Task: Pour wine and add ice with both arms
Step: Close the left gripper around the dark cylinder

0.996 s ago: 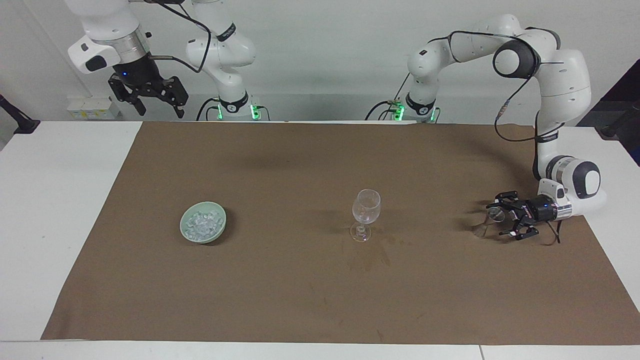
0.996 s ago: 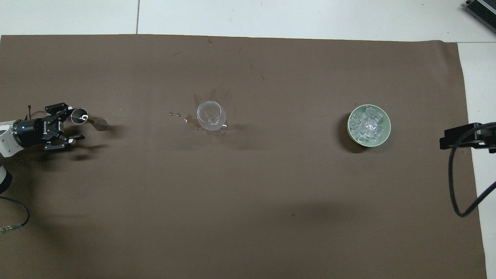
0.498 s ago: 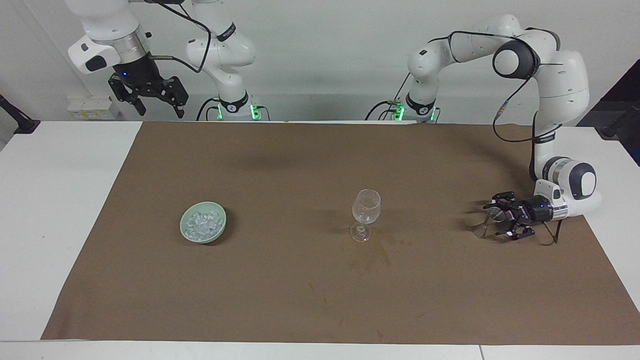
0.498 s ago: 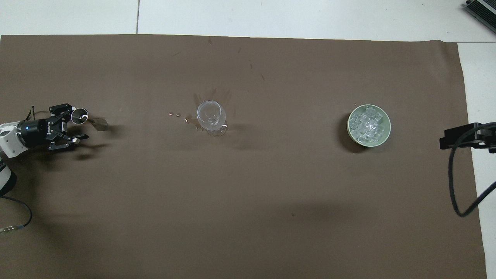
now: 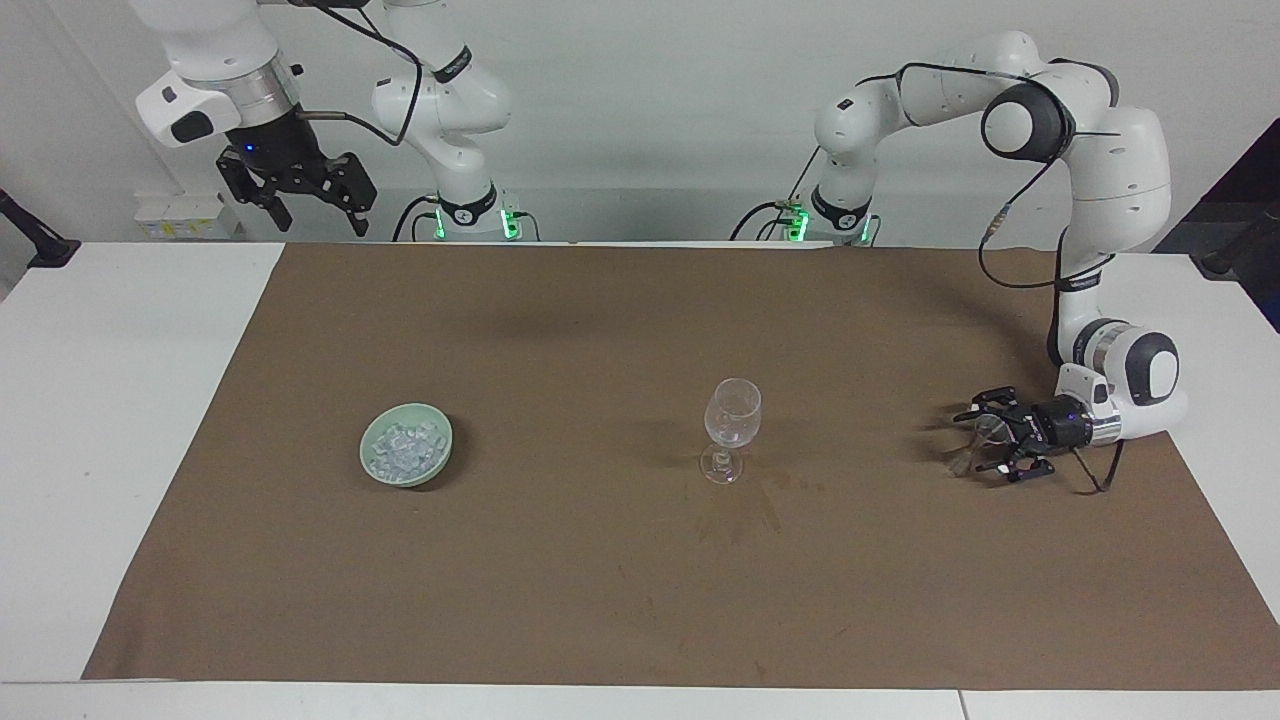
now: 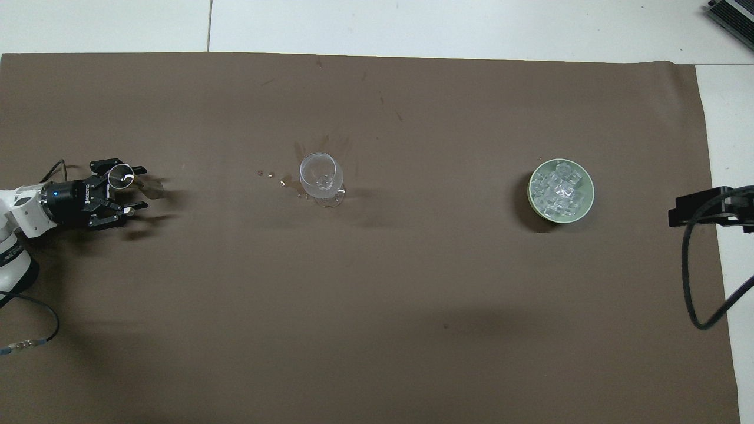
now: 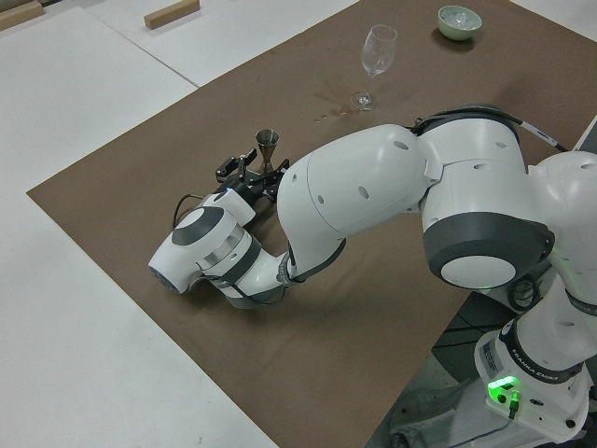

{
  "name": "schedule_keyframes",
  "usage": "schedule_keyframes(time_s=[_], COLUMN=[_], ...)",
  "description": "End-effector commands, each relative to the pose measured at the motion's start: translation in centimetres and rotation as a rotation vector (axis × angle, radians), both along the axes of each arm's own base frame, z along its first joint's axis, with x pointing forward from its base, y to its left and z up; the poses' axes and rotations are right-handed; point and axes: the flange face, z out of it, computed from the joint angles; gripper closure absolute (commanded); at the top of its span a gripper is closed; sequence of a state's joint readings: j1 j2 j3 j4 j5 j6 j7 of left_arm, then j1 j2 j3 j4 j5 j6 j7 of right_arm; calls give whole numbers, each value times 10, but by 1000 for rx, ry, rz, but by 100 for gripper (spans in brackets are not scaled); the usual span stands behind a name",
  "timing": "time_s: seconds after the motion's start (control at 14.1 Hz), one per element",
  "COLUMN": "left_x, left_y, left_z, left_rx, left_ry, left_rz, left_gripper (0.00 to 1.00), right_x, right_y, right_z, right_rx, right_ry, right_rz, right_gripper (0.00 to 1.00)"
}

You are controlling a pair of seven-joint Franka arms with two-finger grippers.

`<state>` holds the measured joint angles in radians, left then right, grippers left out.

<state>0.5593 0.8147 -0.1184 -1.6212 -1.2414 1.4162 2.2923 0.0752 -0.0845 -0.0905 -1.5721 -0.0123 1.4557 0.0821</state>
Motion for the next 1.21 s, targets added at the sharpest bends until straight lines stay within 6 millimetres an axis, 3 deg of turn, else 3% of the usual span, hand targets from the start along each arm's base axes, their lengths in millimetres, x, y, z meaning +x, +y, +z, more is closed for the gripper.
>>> schedule_keyframes(time_s=[0.0, 1.14], left_x=[-1, 2], left_y=[-2, 0], left_z=[-3, 7], left_rx=[-9, -14], left_ry=[-21, -123], left_rz=[17, 29], left_gripper=[30, 39], right_x=[-5, -5], right_y=[-3, -3], right_z=[2, 2], right_rx=[28, 28], right_ry=[-3, -3], right_rz=[12, 11], right_gripper=[0, 0])
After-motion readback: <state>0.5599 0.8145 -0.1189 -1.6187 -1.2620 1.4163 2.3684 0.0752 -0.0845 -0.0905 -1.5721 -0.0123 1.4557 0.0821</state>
